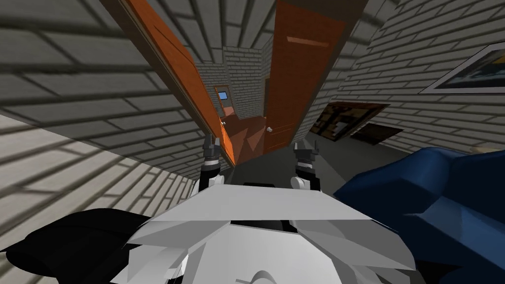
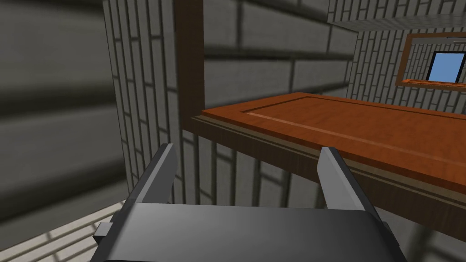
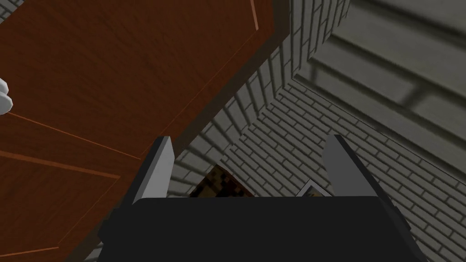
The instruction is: Push the door open
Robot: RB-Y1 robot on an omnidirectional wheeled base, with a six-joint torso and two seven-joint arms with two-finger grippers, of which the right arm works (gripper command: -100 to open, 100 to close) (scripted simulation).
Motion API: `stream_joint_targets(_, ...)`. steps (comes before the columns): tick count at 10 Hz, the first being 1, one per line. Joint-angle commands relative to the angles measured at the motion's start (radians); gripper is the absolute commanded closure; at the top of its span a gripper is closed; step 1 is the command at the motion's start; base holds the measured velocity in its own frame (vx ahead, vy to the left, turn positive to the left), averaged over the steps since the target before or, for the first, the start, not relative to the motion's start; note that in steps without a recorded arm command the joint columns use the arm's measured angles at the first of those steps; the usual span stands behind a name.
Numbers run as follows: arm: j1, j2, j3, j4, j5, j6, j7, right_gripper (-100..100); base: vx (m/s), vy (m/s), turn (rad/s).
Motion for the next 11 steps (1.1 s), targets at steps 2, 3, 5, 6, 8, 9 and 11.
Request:
stream_joint_targets(2,-0.017,-0.005,0.013,0.06,-0.041,-0.024,-0.037,-100,0.118,-0.092,0.24)
stream_joint_targets(3,-0.022,-0.006,0.017,0.076,-0.051,-0.031,-0.047,-100,0.092,-0.109,0.203)
stream_joint_targets(5,-0.035,-0.009,0.028,0.126,-0.083,-0.051,-0.075,-100,0.093,-0.131,0.284)
stream_joint_targets(6,-0.044,-0.009,0.036,0.159,-0.104,-0.065,-0.095,-100,0.066,-0.138,0.328)
stream_joint_targets(8,-0.053,-0.01,0.044,0.193,-0.126,-0.079,-0.114,-100,0.073,-0.112,0.192)
stream_joint_targets(9,-0.058,-0.01,0.048,0.21,-0.137,-0.086,-0.124,-100,0.067,-0.091,0.198)
stream_joint_targets(11,-0.067,-0.011,0.056,0.244,-0.159,-0.1,-0.144,-100,0.044,-0.089,0.183)
